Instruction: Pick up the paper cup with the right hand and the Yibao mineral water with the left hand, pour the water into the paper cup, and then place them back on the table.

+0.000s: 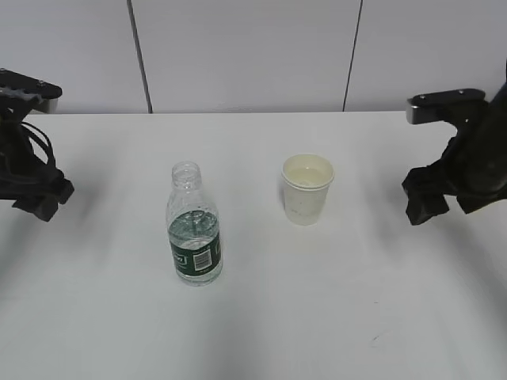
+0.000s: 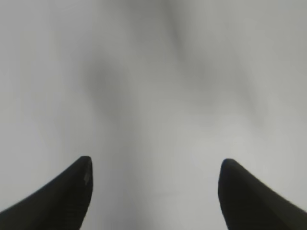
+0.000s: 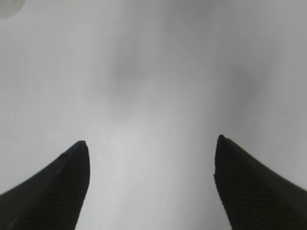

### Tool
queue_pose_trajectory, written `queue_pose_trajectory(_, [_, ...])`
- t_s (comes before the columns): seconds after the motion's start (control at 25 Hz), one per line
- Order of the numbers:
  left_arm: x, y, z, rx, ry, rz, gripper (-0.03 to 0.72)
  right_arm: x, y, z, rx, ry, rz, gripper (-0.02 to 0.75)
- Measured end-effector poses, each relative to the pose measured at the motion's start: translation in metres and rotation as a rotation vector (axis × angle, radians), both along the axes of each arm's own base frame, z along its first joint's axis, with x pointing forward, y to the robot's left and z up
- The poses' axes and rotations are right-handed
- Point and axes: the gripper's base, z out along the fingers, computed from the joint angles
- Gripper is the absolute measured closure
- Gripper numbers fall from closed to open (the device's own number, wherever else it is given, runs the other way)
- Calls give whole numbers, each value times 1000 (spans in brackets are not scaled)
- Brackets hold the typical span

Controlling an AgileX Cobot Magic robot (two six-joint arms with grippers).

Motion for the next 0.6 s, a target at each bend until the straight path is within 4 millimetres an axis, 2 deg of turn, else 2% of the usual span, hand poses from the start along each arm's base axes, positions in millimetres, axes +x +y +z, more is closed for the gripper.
queue_pose_trajectory(0.2, [-11, -1, 3, -12, 157, 10, 189, 3, 0, 37, -40, 126, 73, 143])
queue_pose_trajectory(0.4, [-20, -4, 8, -91, 220, 3, 189, 2, 0, 55, -52, 189, 134, 143])
queue_pose_trajectory(0.52, [-21, 9, 15, -142, 213, 35, 189, 1, -6, 56, -11, 202, 154, 143])
queue_pose_trajectory(0.6, [-23, 24, 22, -155, 199, 77, 189, 3, -21, 57, 10, 201, 117, 143])
